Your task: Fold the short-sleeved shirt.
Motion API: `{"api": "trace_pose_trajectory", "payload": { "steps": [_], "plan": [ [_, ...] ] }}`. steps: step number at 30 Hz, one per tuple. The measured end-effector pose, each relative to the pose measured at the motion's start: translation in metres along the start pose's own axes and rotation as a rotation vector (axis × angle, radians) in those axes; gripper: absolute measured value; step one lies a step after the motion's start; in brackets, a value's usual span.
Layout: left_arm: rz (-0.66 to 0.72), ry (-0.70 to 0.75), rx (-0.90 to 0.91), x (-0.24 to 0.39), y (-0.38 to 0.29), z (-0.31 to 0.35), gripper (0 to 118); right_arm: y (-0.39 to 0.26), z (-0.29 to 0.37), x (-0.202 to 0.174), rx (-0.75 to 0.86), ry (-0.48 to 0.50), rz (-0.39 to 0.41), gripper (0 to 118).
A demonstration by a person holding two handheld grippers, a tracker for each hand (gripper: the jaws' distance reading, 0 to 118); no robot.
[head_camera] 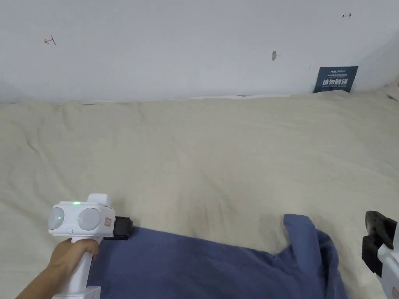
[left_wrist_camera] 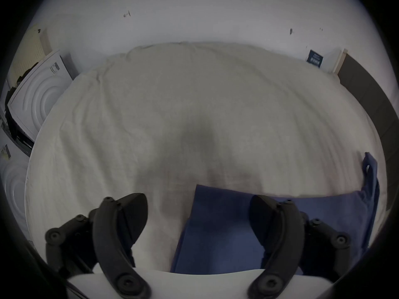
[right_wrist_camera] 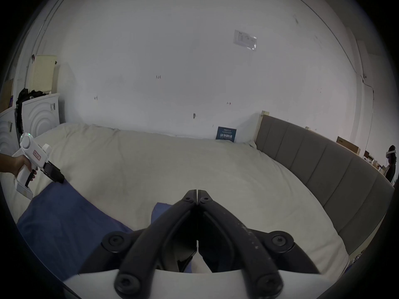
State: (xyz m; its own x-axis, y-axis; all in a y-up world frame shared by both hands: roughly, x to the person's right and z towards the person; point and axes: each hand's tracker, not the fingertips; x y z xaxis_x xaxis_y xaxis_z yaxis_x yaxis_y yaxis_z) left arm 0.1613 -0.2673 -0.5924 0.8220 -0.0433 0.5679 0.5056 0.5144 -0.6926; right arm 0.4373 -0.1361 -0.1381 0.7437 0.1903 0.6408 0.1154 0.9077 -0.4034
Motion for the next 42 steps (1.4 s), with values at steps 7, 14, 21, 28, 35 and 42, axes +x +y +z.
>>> {"api": "trace_pose_trajectory", "payload": {
  "steps": [7, 14, 21, 28, 35, 42],
  "plan": [
    [-0.009, -0.047, 0.049, 0.015, -0.002, 0.014, 22, -0.013, -0.015, 0.003, -0.085, 0.013, -0.012, 2],
    [-0.069, -0.029, 0.141, 0.034, -0.003, 0.056, 2, -0.030, -0.065, 0.011, -0.330, 0.048, -0.148, 92],
    [-0.103, -0.088, 0.206, 0.029, 0.000, 0.128, 2, -0.063, -0.119, 0.001, -0.602, 0.053, -0.147, 108],
    [-0.104, -0.061, 0.217, 0.023, -0.010, 0.150, 2, -0.096, -0.134, -0.013, -0.629, 0.106, -0.009, 13],
    [-0.034, -0.026, 0.260, 0.004, -0.026, 0.177, 2, -0.055, -0.072, 0.004, -0.430, 0.082, 0.020, 5],
    [0.032, 0.010, 0.394, -0.020, -0.022, 0.248, 2, 0.051, 0.001, 0.041, -0.175, 0.122, -0.040, 5]
  ]
}}
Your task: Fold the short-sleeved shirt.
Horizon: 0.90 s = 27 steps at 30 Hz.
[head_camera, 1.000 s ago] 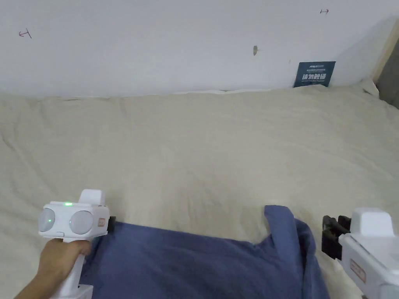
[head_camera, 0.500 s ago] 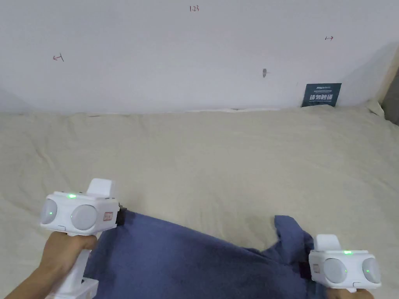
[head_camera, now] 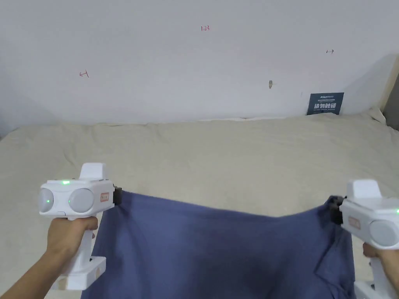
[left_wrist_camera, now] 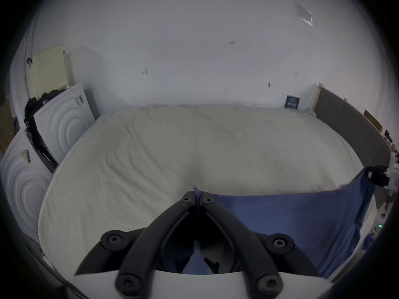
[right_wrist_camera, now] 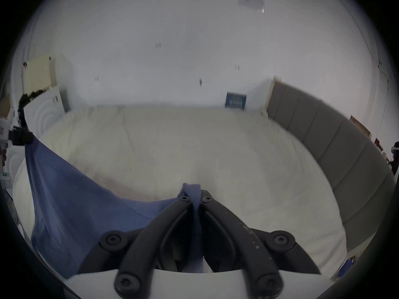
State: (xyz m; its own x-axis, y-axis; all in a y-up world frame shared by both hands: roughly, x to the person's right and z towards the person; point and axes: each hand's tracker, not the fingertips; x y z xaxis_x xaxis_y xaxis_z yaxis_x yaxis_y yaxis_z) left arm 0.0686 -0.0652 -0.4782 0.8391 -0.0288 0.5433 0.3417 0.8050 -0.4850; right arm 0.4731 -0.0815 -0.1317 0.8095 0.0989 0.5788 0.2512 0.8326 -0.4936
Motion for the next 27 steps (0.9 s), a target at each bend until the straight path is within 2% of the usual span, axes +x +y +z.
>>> {"api": "trace_pose_trajectory", "payload": {
  "steps": [3, 8, 14, 23, 27],
  "plan": [
    [0.043, 0.027, 0.090, -0.014, 0.030, 0.034, 2, 0.047, 0.041, -0.005, 0.100, 0.045, -0.015, 5],
    [0.060, 0.083, 0.226, -0.034, 0.085, 0.096, 2, 0.121, 0.090, -0.016, 0.294, 0.055, 0.009, 5],
    [0.071, 0.145, 0.347, -0.049, 0.139, 0.145, 2, 0.192, 0.107, -0.022, 0.424, 0.086, -0.011, 5],
    [0.106, 0.151, 0.492, -0.062, 0.192, 0.160, 2, 0.269, 0.101, -0.016, 0.530, 0.105, -0.013, 5],
    [0.138, 0.137, 0.521, -0.062, 0.209, 0.147, 2, 0.285, 0.088, -0.007, 0.562, 0.134, -0.076, 5]
  ]
}}
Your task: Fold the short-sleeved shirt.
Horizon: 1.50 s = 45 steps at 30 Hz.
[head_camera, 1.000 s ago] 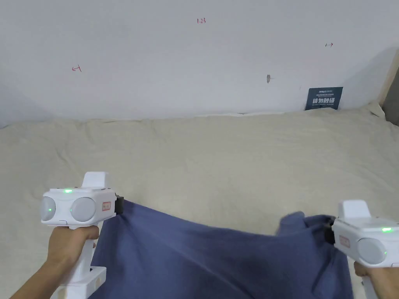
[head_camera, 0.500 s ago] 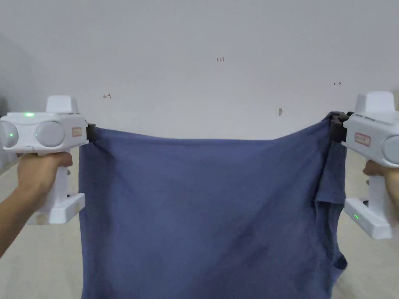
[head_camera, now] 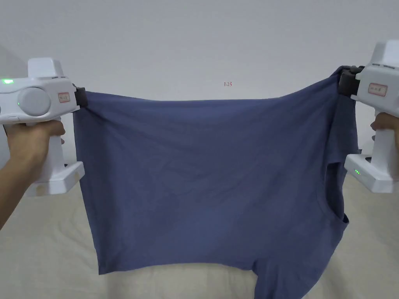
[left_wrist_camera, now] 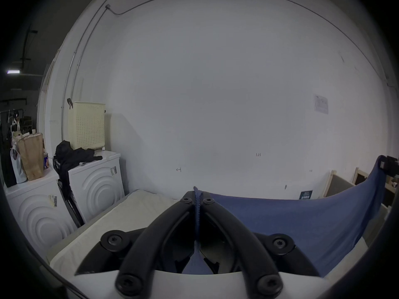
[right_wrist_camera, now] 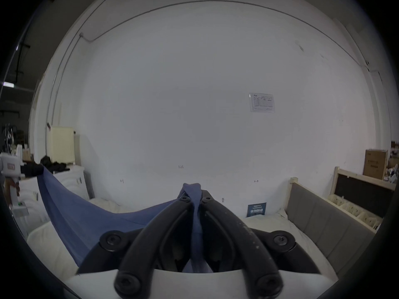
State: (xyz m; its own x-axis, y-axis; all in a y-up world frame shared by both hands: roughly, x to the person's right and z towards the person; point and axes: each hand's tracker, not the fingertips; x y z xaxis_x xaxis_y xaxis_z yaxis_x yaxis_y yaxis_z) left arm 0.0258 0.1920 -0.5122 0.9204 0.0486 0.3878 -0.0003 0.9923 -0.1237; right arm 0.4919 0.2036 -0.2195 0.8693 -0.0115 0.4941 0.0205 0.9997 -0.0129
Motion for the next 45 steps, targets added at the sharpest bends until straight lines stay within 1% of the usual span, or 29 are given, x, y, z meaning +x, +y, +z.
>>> {"api": "trace_pose_trajectory", "payload": {
  "steps": [5, 6, 8, 12, 17, 21, 22, 25, 26, 29, 31, 35, 40, 45],
  "plan": [
    [-0.007, -0.001, -0.020, 0.007, -0.027, -0.031, 2, -0.031, -0.020, 0.008, -0.012, 0.005, 0.011, 5],
    [-0.015, -0.001, -0.034, 0.008, -0.037, -0.037, 2, -0.043, -0.023, 0.008, -0.027, 0.003, 0.013, 5],
    [-0.018, -0.004, -0.067, 0.009, -0.065, -0.048, 2, -0.072, -0.035, 0.013, -0.108, -0.004, 0.024, 5],
    [-0.025, -0.018, -0.158, 0.009, -0.128, -0.063, 2, -0.139, -0.046, 0.018, -0.221, 0.009, -0.027, 5],
    [-0.005, -0.027, -0.286, 0.000, -0.212, -0.061, 2, -0.223, -0.036, 0.019, -0.350, 0.012, -0.055, 5],
    [0.033, -0.008, -0.385, -0.012, -0.271, -0.040, 2, -0.277, -0.003, 0.018, -0.430, 0.041, -0.080, 5],
    [0.035, -0.009, -0.414, -0.016, -0.284, -0.031, 2, -0.296, -0.001, 0.029, -0.450, 0.046, -0.093, 5],
    [0.039, -0.009, -0.463, -0.026, -0.316, 0.006, 2, -0.329, 0.031, 0.034, -0.491, 0.052, -0.132, 5],
    [0.037, -0.012, -0.482, -0.030, -0.325, 0.017, 2, -0.332, 0.054, 0.025, -0.507, 0.053, -0.141, 5],
    [0.031, -0.009, -0.535, -0.046, -0.356, 0.052, 2, -0.358, 0.098, 0.024, -0.569, 0.047, -0.177, 5],
    [0.035, -0.004, -0.562, -0.053, -0.372, 0.079, 2, -0.368, 0.135, 0.016, -0.596, 0.042, -0.183, 5],
    [0.047, 0.002, -0.627, -0.068, -0.407, 0.125, 2, -0.392, 0.196, 0.014, -0.657, 0.031, -0.222, 5],
    [0.021, 0.027, -0.685, -0.077, -0.432, 0.178, 2, -0.410, 0.261, 0.009, -0.713, 0.004, -0.225, 5],
    [0.027, 0.050, -0.731, -0.087, -0.451, 0.215, 2, -0.430, 0.301, 0.009, -0.776, -0.011, -0.226, 5]
  ]
}}
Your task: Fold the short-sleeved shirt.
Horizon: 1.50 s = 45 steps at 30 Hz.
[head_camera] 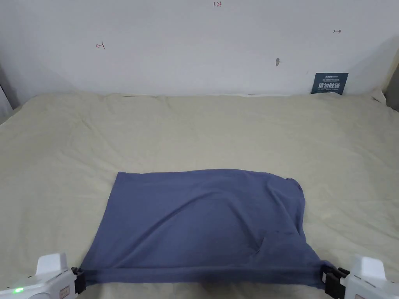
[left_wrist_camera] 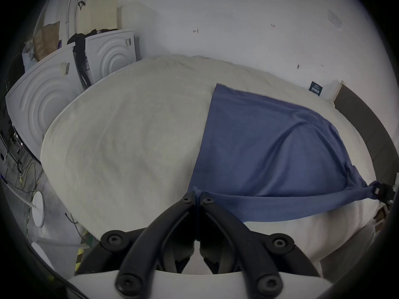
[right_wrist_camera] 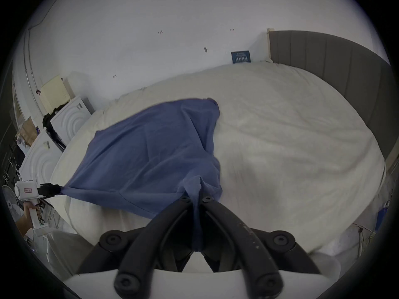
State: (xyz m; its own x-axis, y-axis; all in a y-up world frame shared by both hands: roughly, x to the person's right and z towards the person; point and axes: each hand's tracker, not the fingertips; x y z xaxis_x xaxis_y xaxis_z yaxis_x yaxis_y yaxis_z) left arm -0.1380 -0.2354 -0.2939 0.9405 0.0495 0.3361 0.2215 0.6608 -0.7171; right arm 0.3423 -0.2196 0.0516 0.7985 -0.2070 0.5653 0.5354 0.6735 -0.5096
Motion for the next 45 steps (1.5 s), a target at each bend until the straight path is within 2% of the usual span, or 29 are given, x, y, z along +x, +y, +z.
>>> {"api": "trace_pose_trajectory", "payload": {
  "steps": [5, 9, 11, 13, 14, 15, 16, 17, 18, 19, 24, 27, 30, 34, 35, 36, 37, 38, 39, 40, 42, 45],
  "plan": [
    [-0.007, 0.033, -0.061, -0.004, -0.033, -0.010, 2, -0.026, -0.015, 0.007, -0.087, -0.029, -0.032, 5],
    [-0.011, 0.062, -0.096, 0.006, -0.043, -0.018, 2, -0.040, -0.043, 0.011, -0.196, -0.096, -0.053, 5],
    [-0.003, 0.082, -0.093, 0.007, -0.041, -0.021, 3, -0.043, -0.047, 0.009, -0.179, -0.098, -0.049, 5],
    [0.006, 0.086, -0.101, 0.007, -0.037, -0.020, 10, -0.038, -0.043, 0.002, -0.178, -0.117, -0.035, 9],
    [0.007, 0.092, -0.103, 0.007, -0.035, -0.018, 20, -0.035, -0.041, -0.001, -0.179, -0.123, -0.014, 15],
    [0.009, 0.101, -0.103, 0.006, -0.033, -0.014, 39, -0.028, -0.036, -0.005, -0.175, -0.130, 0.003, 30],
    [0.009, 0.103, -0.100, 0.006, -0.028, -0.010, 75, -0.021, -0.030, -0.010, -0.149, -0.145, 0.036, 62],
    [0.012, 0.096, -0.094, 0.006, -0.021, -0.007, 98, -0.015, -0.025, -0.017, -0.122, -0.151, 0.066, 88],
    [0.022, 0.085, -0.078, 0.006, -0.014, -0.003, 114, -0.006, -0.019, -0.023, -0.088, -0.138, 0.092, 106],
    [0.043, 0.077, -0.023, 0.008, -0.004, 0.005, 118, 0.006, -0.010, -0.030, -0.036, -0.116, 0.125, 114],
    [0.076, 0.006, 0.231, 0.030, 0.050, 0.063, 115, 0.068, 0.045, -0.073, 0.239, -0.110, 0.222, 112],
    [0.058, -0.015, 0.358, 0.045, 0.077, 0.091, 114, 0.096, 0.075, -0.095, 0.404, -0.094, 0.232, 112],
    [0.005, -0.034, 0.511, 0.062, 0.092, 0.121, 110, 0.109, 0.100, -0.117, 0.524, -0.123, 0.249, 112],
    [-0.043, -0.008, 0.658, 0.085, 0.098, 0.148, 103, 0.110, 0.118, -0.134, 0.630, -0.144, 0.253, 104],
    [-0.053, -0.005, 0.695, 0.090, 0.098, 0.151, 95, 0.109, 0.120, -0.137, 0.637, -0.150, 0.253, 94],
    [-0.072, -0.012, 0.723, 0.094, 0.096, 0.154, 81, 0.108, 0.122, -0.140, 0.640, -0.154, 0.250, 79],
    [-0.091, -0.017, 0.749, 0.097, 0.094, 0.157, 49, 0.107, 0.121, -0.139, 0.641, -0.152, 0.247, 55],
    [-0.099, -0.020, 0.747, 0.101, 0.092, 0.158, 18, 0.106, 0.122, -0.140, 0.646, -0.152, 0.244, 35],
    [-0.102, -0.025, 0.743, 0.102, 0.091, 0.155, 1, 0.105, 0.123, -0.140, 0.653, -0.147, 0.238, 15],
    [-0.106, -0.060, 0.747, 0.104, 0.089, 0.155, 0, 0.103, 0.124, -0.141, 0.665, -0.151, 0.243, 2],
    [-0.102, -0.137, 0.713, 0.103, 0.087, 0.152, 0, 0.103, 0.121, -0.140, 0.670, -0.152, 0.275, 1],
    [-0.099, -0.096, 0.675, 0.101, 0.084, 0.143, 0, 0.101, 0.119, -0.140, 0.666, -0.141, 0.279, 1]
  ]
}}
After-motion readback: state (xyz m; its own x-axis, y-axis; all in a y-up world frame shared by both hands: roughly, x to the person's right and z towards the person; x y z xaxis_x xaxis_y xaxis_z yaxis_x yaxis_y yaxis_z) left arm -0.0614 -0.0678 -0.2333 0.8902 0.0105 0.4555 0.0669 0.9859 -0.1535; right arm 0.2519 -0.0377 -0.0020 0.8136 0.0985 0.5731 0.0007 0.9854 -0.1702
